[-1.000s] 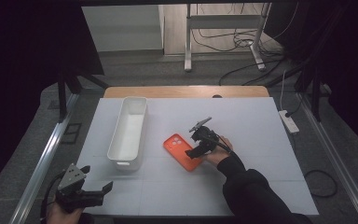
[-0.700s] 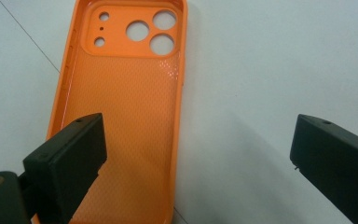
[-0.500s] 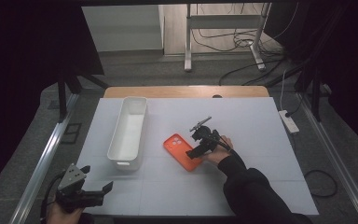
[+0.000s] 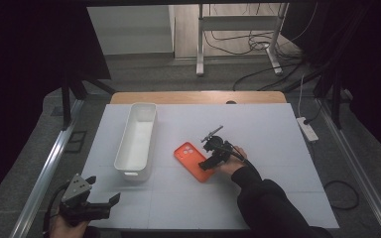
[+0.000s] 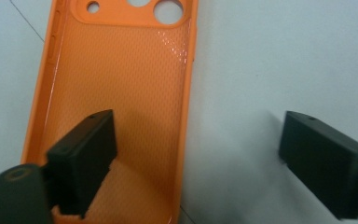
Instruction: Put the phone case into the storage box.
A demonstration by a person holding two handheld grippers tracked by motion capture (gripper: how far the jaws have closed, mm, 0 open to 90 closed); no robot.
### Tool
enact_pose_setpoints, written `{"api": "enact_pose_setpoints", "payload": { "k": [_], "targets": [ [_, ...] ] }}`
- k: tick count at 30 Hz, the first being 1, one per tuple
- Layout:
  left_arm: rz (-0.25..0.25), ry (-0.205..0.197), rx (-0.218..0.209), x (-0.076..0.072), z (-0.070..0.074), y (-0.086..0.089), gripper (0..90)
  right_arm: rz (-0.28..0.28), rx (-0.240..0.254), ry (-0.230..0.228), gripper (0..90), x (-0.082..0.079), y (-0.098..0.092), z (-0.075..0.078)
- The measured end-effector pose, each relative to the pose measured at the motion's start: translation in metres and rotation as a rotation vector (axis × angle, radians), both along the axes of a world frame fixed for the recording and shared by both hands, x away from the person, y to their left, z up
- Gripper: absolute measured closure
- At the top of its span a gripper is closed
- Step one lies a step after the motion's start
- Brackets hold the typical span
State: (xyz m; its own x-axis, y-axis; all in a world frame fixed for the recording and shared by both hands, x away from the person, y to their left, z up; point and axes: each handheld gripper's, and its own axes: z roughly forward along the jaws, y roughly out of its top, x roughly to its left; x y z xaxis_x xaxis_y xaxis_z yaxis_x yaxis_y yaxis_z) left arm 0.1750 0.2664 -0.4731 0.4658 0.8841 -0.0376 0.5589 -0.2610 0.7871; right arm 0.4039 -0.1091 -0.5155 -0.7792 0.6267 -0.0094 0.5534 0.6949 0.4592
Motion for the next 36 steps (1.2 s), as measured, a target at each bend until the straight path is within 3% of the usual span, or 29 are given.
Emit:
{"api": "enact_pose_setpoints", "payload": {
  "k": [6,10,15,18,26,30,36],
  "targets": [
    [-0.001,0.002,0.001,0.000,0.000,0.000,2.2,0.013,0.014,0.010,45.8,0.001,-0.004,0.006],
    [-0.001,0.003,0.002,0.000,0.000,0.000,2.2,0.035,0.031,0.041,64.4,0.001,-0.005,0.008],
    [0.000,0.003,0.002,0.000,0.000,0.000,2.2,0.049,0.053,0.087,79.5,0.002,-0.005,0.009],
    [0.000,0.003,0.003,0.000,0.000,0.000,2.2,0.043,0.036,0.073,86.8,0.001,-0.003,0.010],
    [-0.003,0.007,0.014,0.001,0.000,-0.001,2.4,0.028,-0.010,0.042,88.9,-0.002,0.001,0.011],
    [-0.012,0.023,0.017,0.002,0.000,-0.002,2.9,0.001,0.022,0.059,89.1,-0.001,-0.002,0.011],
    [-0.014,0.032,0.001,0.003,0.000,-0.001,2.2,0.000,0.040,0.050,89.3,-0.003,-0.003,0.013]
  ]
}}
